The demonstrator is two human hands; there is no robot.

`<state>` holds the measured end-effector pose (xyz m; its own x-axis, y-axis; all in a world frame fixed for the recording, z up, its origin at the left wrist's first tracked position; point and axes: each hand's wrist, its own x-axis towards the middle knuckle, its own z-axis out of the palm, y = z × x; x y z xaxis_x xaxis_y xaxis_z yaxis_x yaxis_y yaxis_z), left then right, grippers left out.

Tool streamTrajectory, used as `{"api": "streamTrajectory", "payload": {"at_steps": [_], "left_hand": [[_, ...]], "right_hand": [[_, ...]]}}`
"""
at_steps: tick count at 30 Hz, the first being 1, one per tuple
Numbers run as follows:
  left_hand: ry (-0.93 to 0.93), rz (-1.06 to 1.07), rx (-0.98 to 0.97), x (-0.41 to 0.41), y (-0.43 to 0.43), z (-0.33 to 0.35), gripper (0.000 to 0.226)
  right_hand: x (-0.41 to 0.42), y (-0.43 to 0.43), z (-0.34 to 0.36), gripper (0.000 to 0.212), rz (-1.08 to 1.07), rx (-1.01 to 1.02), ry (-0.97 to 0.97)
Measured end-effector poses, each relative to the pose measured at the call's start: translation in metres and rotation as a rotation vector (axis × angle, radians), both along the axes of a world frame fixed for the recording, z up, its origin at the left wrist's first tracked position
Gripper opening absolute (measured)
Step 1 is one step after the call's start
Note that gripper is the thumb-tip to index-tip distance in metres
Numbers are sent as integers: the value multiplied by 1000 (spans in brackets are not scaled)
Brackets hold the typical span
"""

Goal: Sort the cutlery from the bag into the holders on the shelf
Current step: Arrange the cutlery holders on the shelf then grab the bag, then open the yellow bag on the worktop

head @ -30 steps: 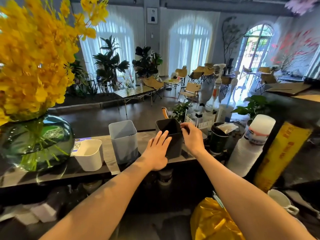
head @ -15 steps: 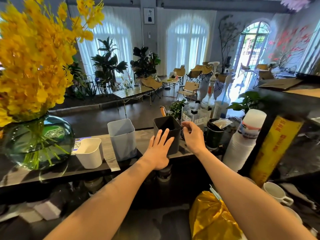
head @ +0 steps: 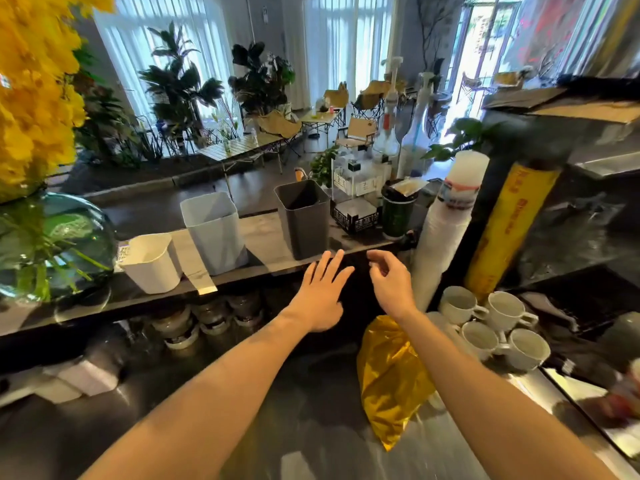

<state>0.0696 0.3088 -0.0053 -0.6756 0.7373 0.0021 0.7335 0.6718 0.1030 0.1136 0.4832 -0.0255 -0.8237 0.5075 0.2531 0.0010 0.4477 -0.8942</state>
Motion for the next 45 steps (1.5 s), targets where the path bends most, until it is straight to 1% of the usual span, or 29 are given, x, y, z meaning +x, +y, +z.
{"api": "streamTrajectory", "payload": {"at_steps": [3, 7, 12, 15, 19, 21, 23, 25, 29, 31, 33, 36, 41, 45], "left_hand": [[-36, -26, -12, 21, 15, -24, 80], [-98, -63, -2, 46, 35, -50, 77], [-162, -83, 7, 69, 55, -79, 77], [-211, -87, -7, 78, 65, -93, 77], [-229, -76, 75, 82, 75, -98, 72], [-204, -48, 134, 79, 79, -97, 71], [-180, -42, 149, 73, 84, -96, 71], [-170, -46, 131, 66, 87, -97, 72], [-153, -85, 92, 60, 100, -99, 70], [-122, -110, 73, 59, 107, -102, 66], [-93, -114, 49, 59, 112, -105, 61], [-61, -100, 23, 58, 116, -109, 58], [-76, -101, 23, 59, 114, -107, 56], [-47, -95, 25, 62, 107, -101, 53]], "right_hand": [[35, 11, -34, 32, -26, -20, -64], [67, 23, -55, 32, -84, -69, -121], [94, 37, -76, 31, -127, -68, -175], [106, 47, -90, 27, -157, -108, -201], [115, 56, -104, 25, -152, -167, -210], [122, 57, -108, 21, -132, -190, -218], [128, 57, -110, 17, -96, -196, -234], [130, 58, -113, 19, -65, -169, -252], [132, 63, -117, 31, -32, -100, -272], [133, 65, -119, 36, -18, -71, -295], [134, 65, -119, 34, -6, -19, -311], [133, 67, -127, 42, 0, 61, -341], [133, 64, -127, 36, -44, 144, -348], [132, 56, -124, 23, -80, 161, -320]]}}
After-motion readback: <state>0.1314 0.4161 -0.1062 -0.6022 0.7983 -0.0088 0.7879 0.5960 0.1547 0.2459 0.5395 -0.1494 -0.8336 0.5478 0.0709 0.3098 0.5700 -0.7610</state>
